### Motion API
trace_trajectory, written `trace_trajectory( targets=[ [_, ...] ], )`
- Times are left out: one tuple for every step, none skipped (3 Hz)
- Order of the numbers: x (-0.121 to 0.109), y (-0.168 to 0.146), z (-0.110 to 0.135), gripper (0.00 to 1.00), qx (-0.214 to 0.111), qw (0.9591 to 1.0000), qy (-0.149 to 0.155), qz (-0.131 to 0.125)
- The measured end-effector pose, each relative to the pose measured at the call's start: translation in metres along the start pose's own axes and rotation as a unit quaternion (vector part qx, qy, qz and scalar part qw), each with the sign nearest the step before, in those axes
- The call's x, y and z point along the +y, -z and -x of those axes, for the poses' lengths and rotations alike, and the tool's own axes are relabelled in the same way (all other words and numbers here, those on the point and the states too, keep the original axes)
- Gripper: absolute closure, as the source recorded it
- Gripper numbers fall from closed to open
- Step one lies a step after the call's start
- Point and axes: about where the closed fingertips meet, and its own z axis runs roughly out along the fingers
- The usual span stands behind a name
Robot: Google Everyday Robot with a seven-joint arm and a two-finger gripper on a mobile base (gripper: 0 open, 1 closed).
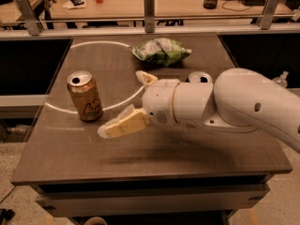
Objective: Knock orange can over
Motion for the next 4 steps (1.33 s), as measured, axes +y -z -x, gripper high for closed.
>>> trace_trajectory(
  targets=[
    [-0.002, -0.011, -0.015, 0.00, -0.007, 0.9996, 0.022, -0.015],
    [-0.006, -0.023, -0.020, 0.00, -0.017, 0.9987, 0.022, -0.043],
    [-0.012, -0.035, -0.023, 0.00, -0.032, 0.9970, 0.002, -0.070],
    [-0.019, -0.051, -0.018, 0.00, -0.051, 0.9955, -0.006, -0.080]
  ],
)
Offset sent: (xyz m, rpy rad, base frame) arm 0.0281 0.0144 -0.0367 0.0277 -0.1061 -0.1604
